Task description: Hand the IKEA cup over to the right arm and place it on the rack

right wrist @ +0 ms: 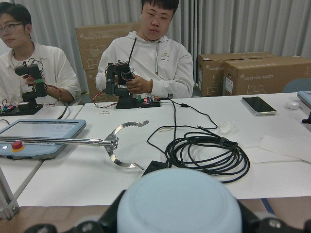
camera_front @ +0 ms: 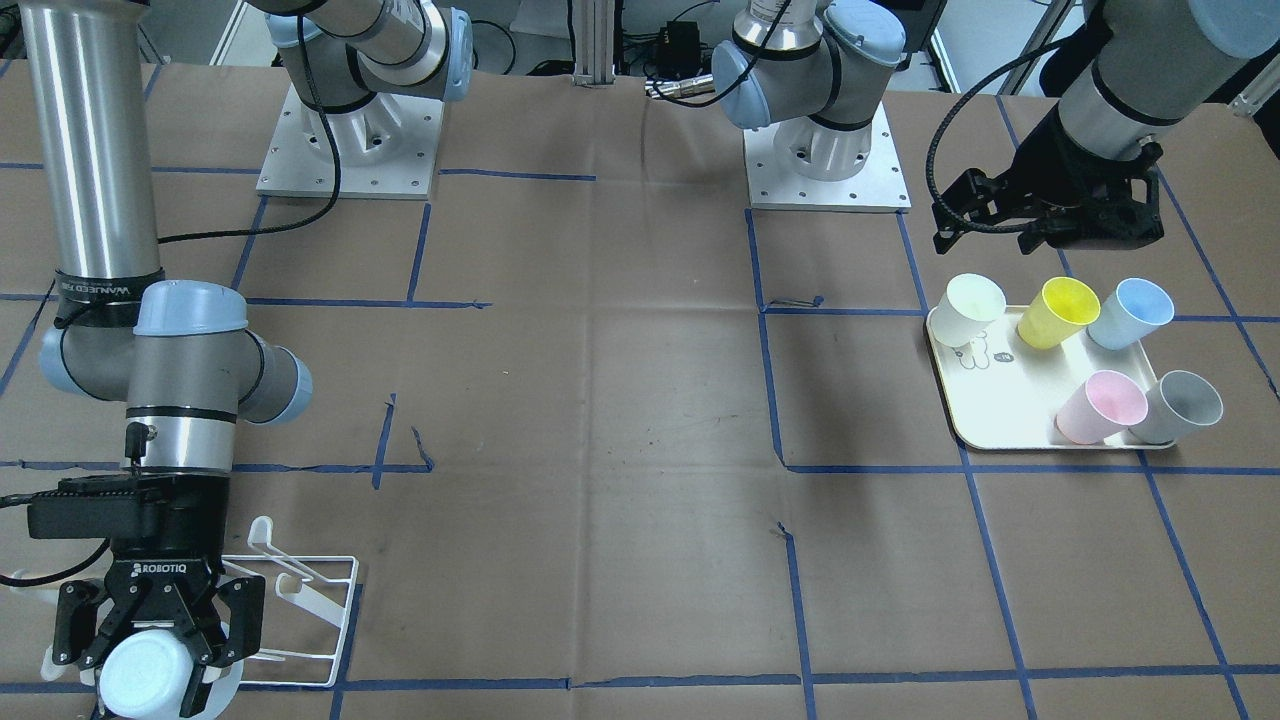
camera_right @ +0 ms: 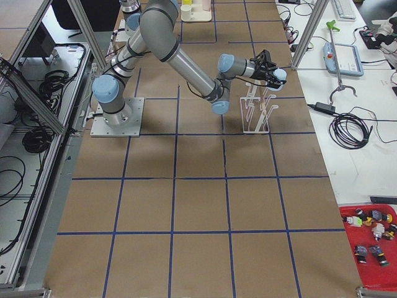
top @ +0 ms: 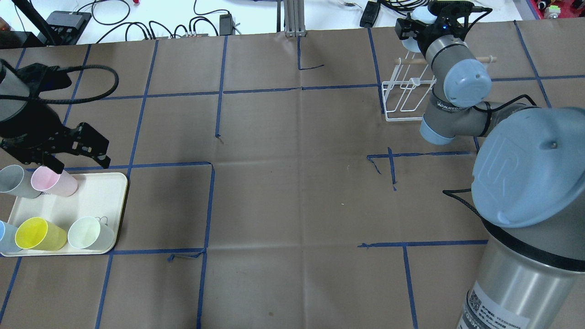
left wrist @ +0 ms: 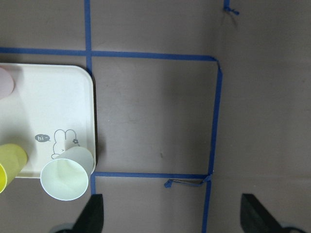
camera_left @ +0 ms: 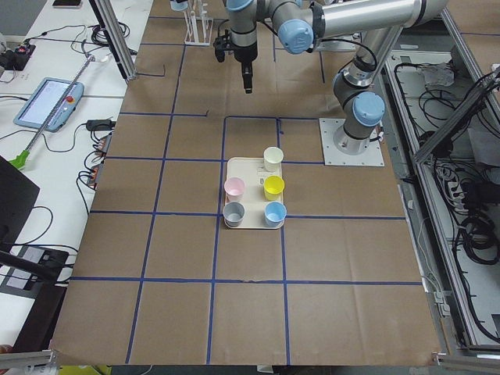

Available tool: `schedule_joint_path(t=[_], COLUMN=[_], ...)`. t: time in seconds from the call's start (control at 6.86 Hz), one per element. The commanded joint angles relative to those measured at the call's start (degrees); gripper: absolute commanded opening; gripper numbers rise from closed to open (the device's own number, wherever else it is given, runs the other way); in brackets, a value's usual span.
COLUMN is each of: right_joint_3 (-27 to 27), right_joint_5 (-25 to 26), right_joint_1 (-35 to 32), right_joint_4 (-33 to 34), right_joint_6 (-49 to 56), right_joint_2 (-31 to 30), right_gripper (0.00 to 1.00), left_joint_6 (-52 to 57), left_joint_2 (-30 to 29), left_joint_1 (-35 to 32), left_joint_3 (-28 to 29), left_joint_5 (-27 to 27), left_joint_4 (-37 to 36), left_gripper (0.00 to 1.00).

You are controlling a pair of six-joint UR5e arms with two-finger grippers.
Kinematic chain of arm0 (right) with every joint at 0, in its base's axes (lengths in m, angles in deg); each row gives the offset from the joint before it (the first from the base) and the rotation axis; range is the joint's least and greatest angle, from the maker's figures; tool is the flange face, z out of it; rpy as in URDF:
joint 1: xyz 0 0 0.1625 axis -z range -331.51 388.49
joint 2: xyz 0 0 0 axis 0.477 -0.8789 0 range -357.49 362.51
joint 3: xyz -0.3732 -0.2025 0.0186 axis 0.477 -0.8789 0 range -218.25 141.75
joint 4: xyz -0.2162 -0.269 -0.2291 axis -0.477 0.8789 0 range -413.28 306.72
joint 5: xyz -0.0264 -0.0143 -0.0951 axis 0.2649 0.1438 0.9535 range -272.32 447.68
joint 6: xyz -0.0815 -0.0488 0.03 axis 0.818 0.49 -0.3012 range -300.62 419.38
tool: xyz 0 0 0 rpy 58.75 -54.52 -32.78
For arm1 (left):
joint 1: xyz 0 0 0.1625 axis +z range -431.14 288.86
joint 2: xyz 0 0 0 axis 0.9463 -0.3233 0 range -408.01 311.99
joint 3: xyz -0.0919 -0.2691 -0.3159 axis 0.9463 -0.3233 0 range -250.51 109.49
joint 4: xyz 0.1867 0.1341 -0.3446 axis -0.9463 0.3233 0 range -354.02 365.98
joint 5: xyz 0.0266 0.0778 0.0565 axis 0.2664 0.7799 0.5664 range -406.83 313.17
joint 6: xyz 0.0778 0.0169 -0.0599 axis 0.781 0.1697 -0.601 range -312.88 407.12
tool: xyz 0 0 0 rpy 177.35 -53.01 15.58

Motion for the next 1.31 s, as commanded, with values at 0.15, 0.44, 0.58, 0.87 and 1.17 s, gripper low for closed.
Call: schedule_joint_path(t=[0.15,0.44,0.58,0.87,1.17], right_joint_3=[0.76,1.03,1.03,0.86,-0.54], right_joint_5=[0.07,-0.28,0.07,-0.11,-1.07], right_joint_1=[-0.22,-0.22,-0.22,-0.22,-0.57], right_joint_4=[0.01,0.36,-0.33,-0.43,-0.43], right_joint_6=[0.09,0.0,0.0,-0.52,-0.61], right_joint_2=[0.95,0.87,0.87,0.52,-0.54], right_gripper=[0.3,0.99,1.0,1.0,1.0], left_joint_6=[12.78,12.62,12.62,12.62,12.71], left_joint_2=[3.66,4.8,4.98,3.49,2.44], left_joint_1=[12.66,12.78,12.6,12.6,12.6], left_joint_3=[-7.4,-10.66,-12.59,-18.72,-25.49], left_joint_5=[0.07,-0.02,-0.28,-0.37,-0.02], left_joint_4=[-2.89,-3.24,-4.63,-14.18,-24.21], left_gripper=[0.98,0.97,0.97,0.97,0.97])
